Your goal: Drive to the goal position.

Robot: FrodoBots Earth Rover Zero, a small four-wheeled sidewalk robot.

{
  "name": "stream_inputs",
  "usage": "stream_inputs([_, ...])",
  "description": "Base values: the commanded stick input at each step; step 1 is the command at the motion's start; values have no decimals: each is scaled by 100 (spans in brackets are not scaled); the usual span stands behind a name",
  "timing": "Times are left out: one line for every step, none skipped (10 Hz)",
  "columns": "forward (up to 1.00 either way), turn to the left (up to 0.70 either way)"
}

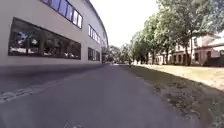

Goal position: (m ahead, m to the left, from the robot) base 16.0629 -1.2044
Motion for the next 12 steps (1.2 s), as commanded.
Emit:
stream_inputs([85, 0])
stream_inputs([85, 0])
stream_inputs([85, 0])
stream_inputs([85, 0])
stream_inputs([85, 0])
stream_inputs([85, 0])
stream_inputs([85, 0])
stream_inputs([85, 0])
stream_inputs([85, 0])
stream_inputs([85, 0])
stream_inputs([85, 0])
stream_inputs([85, 0])
